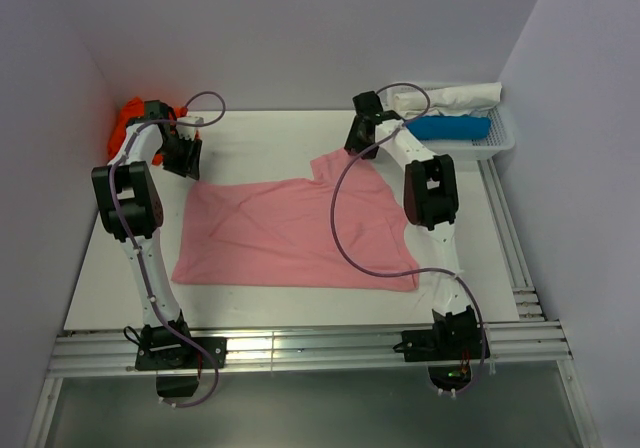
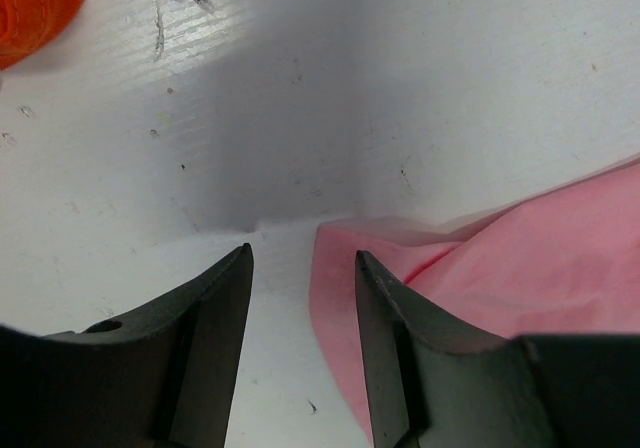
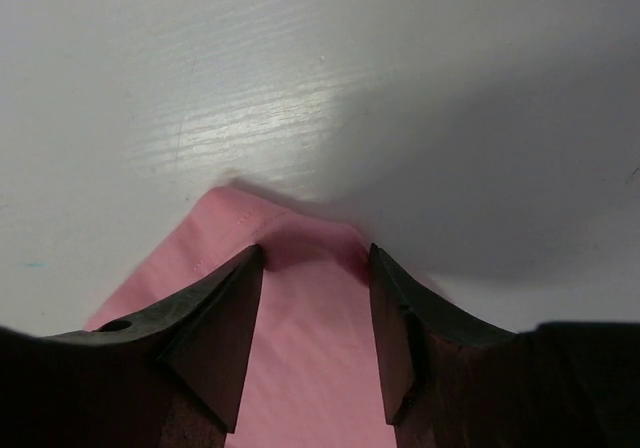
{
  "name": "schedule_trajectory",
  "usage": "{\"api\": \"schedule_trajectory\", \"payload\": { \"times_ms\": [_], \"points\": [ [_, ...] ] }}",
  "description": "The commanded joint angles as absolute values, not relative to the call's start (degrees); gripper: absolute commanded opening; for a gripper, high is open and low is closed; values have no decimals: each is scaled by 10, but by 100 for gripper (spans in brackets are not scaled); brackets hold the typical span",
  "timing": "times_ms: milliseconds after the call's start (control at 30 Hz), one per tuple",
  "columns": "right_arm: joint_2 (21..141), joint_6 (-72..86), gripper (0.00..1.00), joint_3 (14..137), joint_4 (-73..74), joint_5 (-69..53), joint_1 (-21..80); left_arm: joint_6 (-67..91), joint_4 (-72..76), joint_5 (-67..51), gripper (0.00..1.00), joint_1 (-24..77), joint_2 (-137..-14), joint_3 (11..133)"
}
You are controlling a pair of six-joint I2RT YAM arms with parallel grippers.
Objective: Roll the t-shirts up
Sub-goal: Fold the tshirt
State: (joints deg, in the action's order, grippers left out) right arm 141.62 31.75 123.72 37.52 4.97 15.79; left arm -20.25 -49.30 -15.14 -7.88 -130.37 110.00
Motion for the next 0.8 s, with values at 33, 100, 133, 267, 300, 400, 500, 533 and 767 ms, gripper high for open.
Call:
{"api": "schedule_trajectory", "payload": {
  "times_ms": [33,100,133,267,300,400,500,533,767],
  "points": [
    [1417,306,51,1235,374,68,167,-208,-502,-165,50,-76,-1303,1111],
    [1417,306,40,1237,375,73,167,-209,-501,-164,50,-76,-1304,1107],
    [1415,307,36,1237,374,76,167,-210,-501,-164,50,-76,-1303,1107],
    [1403,307,13,1231,367,87,168,-213,-504,-164,44,-76,-1307,1108],
    [1394,306,10,1230,364,92,168,-214,-504,-165,38,-77,-1307,1109],
    [1365,305,2,1205,343,105,168,-215,-504,-167,26,-76,-1307,1108],
    [1329,304,0,1166,316,119,170,-215,-508,-169,14,-76,-1307,1109],
    [1320,303,0,1150,309,126,170,-215,-508,-172,11,-77,-1307,1112],
    [1256,302,0,1093,280,156,175,-216,-514,-180,0,-76,-1299,1115]
  ]
}}
